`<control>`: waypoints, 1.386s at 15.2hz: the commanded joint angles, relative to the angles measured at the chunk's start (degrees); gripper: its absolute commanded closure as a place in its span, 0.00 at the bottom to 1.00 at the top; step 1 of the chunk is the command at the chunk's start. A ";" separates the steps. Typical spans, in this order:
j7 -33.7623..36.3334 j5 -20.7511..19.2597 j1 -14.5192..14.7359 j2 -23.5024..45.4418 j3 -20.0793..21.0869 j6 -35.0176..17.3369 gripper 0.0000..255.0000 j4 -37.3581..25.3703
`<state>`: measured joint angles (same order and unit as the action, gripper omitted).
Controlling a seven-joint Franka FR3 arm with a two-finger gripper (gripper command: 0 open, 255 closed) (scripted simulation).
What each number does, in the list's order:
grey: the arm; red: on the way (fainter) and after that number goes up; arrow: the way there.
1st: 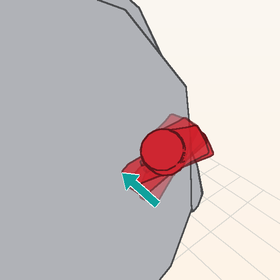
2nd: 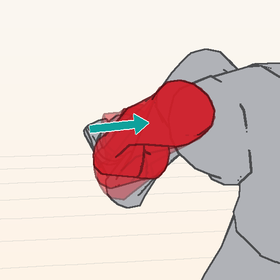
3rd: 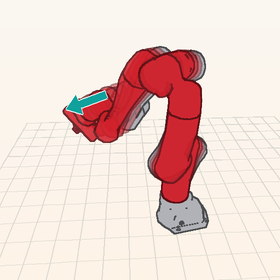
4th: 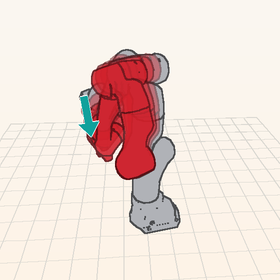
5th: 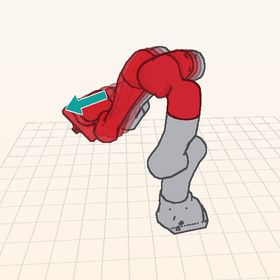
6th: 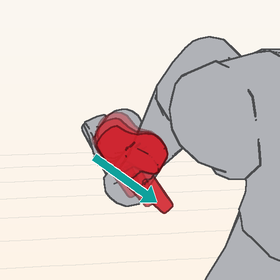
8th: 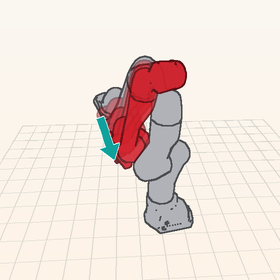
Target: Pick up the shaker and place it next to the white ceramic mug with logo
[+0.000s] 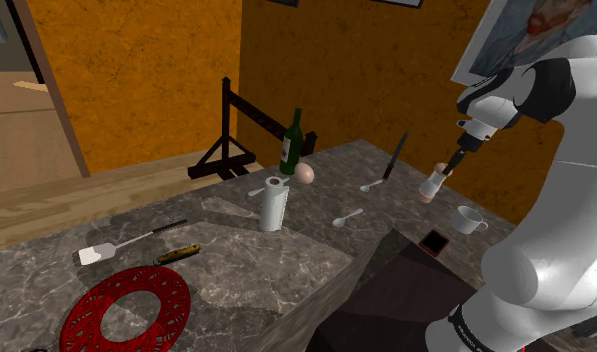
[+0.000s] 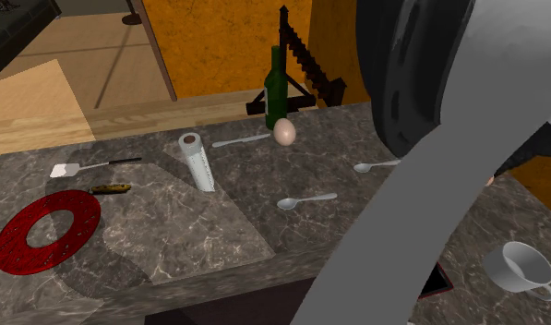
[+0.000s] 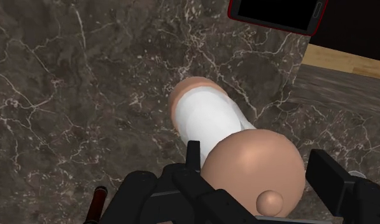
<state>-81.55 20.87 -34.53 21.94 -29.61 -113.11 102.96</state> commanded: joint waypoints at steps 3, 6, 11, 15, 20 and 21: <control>-1.05 1.05 -0.35 1.49 0.42 -2.33 1.00 1.12; -1.78 1.91 -0.60 2.73 0.82 -4.02 1.00 1.80; -3.02 3.43 -1.09 4.96 1.59 -6.74 1.00 2.67; -3.89 4.52 -1.49 6.60 2.20 -8.55 1.00 3.09; -3.89 4.53 -1.49 6.60 2.20 -8.55 1.00 3.08; -3.89 4.53 -1.49 6.60 2.20 -8.55 1.00 3.08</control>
<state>-85.43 25.40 -36.02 28.55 -27.41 -121.65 106.04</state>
